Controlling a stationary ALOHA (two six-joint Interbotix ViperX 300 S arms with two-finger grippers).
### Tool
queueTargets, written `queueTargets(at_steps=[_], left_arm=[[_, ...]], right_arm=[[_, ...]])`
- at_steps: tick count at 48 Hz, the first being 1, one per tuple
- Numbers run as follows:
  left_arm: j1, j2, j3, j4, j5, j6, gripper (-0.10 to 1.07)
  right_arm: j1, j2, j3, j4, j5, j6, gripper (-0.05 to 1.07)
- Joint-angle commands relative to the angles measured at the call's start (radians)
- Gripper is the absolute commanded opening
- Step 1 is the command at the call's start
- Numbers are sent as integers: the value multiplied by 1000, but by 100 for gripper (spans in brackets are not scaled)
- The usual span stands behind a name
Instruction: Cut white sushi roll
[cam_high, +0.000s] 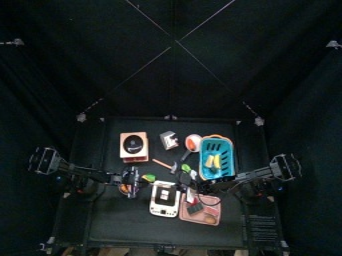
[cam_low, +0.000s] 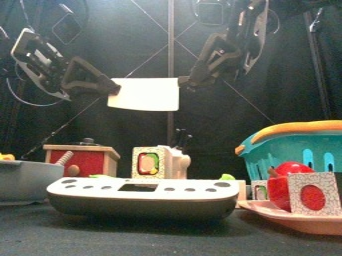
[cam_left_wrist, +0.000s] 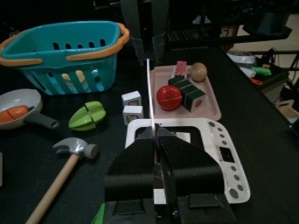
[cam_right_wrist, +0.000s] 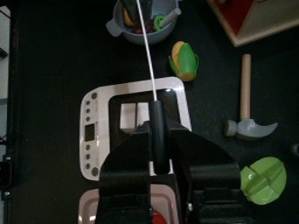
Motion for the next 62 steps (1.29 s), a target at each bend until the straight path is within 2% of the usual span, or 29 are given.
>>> queueTargets(at_steps=[1,15,31,43,62], left_arm=[[-2,14,-6,-2,-3,0,34],[-9,97,-20,-2,-2,0,34],[-31,169,-55,-2,-2,-2,34],[-40,178,-64,-2,0,-2,34],[-40,178,-64,-17,2,-2,34]], right_arm=[[6,-5,-6,5,-3,3,28],[49,51,-6,31,-2,3,28],[86,55,-3,64,-3,5,28],[115,64,-3,71,-3,6,28],[115,89,-2,71,-3,6,28]])
